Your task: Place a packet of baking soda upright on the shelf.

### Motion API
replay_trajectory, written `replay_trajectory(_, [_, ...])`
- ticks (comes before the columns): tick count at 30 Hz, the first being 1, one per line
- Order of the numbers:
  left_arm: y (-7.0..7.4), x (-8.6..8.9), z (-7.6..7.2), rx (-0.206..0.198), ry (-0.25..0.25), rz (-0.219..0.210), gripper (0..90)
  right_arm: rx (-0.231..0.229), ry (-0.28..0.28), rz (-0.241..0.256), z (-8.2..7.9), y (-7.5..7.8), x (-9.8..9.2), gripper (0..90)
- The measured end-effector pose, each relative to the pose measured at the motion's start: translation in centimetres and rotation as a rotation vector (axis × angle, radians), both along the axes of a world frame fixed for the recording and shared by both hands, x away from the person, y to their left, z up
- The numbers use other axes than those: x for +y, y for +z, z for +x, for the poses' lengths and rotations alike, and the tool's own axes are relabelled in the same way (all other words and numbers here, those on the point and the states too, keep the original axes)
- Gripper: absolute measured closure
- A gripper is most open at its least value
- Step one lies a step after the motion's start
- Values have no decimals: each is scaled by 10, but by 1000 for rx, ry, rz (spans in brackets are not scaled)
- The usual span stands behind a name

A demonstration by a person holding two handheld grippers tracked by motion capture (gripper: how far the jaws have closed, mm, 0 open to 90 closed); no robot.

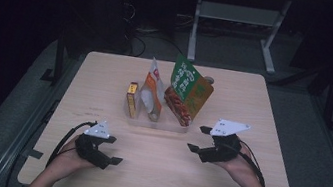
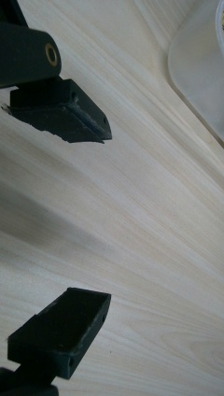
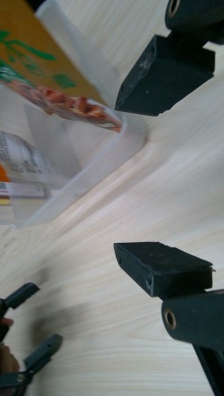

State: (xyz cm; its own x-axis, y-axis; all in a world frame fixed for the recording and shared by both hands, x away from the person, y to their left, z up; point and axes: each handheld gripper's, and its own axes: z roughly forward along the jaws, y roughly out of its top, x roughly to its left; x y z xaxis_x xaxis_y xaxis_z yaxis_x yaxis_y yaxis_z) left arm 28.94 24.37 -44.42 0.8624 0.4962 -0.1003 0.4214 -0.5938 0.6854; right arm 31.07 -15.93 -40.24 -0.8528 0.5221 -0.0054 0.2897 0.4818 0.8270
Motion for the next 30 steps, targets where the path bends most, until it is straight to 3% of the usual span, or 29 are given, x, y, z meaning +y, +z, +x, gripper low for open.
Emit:
replay_trajectory(7, [-1,-1,-1,-1,-19,5,167,4,-17,-24,-9,-11,-18,224])
replay_trajectory(11, [-3,-3,-2,5,-43,4,165,16,-6,-38,-14,-22,-30,208])
replay_trajectory(14, [-5,-5,-2,3,-69,27,161,36,16,-44,-17,-30,-36,198])
replay_trajectory(16, [-6,-6,-2,2,-76,33,160,47,27,-54,-19,-33,-37,198])
replay_trajectory(21, [-10,-8,-3,5,-94,45,159,83,85,-142,-18,-44,-34,198])
replay_trajectory(30, [-12,-8,-3,-1,-113,46,159,74,100,-130,-19,-44,-34,188])
